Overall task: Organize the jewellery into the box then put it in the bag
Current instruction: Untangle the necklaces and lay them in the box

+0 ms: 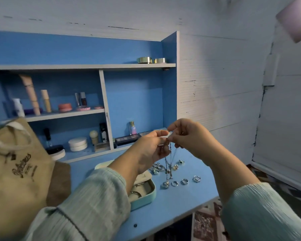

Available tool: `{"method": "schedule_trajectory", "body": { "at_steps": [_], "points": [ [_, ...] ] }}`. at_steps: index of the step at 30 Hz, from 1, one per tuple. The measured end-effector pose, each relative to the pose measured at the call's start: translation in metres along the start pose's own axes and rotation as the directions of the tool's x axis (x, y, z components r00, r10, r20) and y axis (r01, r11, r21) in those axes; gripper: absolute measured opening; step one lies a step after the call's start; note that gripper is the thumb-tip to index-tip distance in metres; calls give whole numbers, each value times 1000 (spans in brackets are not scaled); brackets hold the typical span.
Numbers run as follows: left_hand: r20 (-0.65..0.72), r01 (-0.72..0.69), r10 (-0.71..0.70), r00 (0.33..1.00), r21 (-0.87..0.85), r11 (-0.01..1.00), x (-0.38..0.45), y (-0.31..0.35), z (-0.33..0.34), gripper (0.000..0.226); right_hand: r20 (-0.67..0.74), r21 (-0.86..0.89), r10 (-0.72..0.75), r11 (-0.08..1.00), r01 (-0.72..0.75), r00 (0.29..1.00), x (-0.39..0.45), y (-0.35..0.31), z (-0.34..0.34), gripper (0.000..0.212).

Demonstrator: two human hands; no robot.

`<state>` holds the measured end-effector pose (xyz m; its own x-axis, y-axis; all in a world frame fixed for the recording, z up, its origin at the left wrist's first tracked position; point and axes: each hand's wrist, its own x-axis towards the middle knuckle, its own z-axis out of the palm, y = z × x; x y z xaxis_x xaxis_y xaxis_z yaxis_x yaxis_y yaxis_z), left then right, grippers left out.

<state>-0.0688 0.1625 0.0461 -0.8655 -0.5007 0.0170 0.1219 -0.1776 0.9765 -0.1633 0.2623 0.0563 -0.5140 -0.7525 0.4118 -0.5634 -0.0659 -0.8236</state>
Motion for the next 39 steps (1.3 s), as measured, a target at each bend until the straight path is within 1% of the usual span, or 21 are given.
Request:
{"method": "schedule_trajectory", "body": {
  "at_steps": [3,6,8,11,14,17,21,24,26,28,29,32,35,37,39],
  "points": [
    [7,35,-35,999,-42,999,-12,-2,2,24,-41,61,20,998,-17,999,-15,3,6,16],
    [-8,38,-39,999,-123,992,-21,-1,1,24,-56,147,70,987,-61,996,-31,12,14,20],
    [-19,27,-31,999,-156,987,-27,-1,0,22,-10,226,120,967,-115,993,-42,21,20,23],
    [-23,10,-13,1000,-146,989,-33,-2,0,23,78,302,175,934,-191,981,-52,30,31,30],
    [-37,-8,3,999,-143,990,-38,-6,0,23,108,340,192,915,-218,975,-58,33,40,29],
    [-89,-52,35,995,-189,981,-41,-5,-4,26,73,346,213,911,-225,974,-62,36,43,22],
    [-219,-116,71,973,-200,973,-43,-8,-17,27,3,410,240,885,-220,971,-66,40,41,22],
    [-274,-106,50,960,-195,975,-48,-22,-24,23,-50,511,278,832,-215,959,-65,40,43,23],
    [-293,-94,34,955,-194,977,-52,-35,-27,23,-48,610,296,765,-207,954,-65,38,45,23],
    [-299,-88,37,954,-158,984,-55,-46,-30,26,-24,687,306,697,-207,952,-64,36,46,24],
    [-295,-86,47,954,-121,989,-57,-50,-32,28,-15,705,306,678,-207,952,-64,36,46,24],
    [-275,-79,79,958,11,997,-62,-57,-37,34,-3,721,306,661,-210,952,-61,35,48,25],
    [-305,-65,120,945,184,981,-60,-60,-43,34,12,721,290,660,-209,957,-57,33,52,26],
    [-353,-55,171,920,316,947,-56,-61,-47,31,22,698,278,683,-214,960,-53,31,53,26],
    [-402,-50,210,891,372,927,-54,-62,-51,26,36,656,263,721,-221,964,-48,29,53,26]
  ]
}}
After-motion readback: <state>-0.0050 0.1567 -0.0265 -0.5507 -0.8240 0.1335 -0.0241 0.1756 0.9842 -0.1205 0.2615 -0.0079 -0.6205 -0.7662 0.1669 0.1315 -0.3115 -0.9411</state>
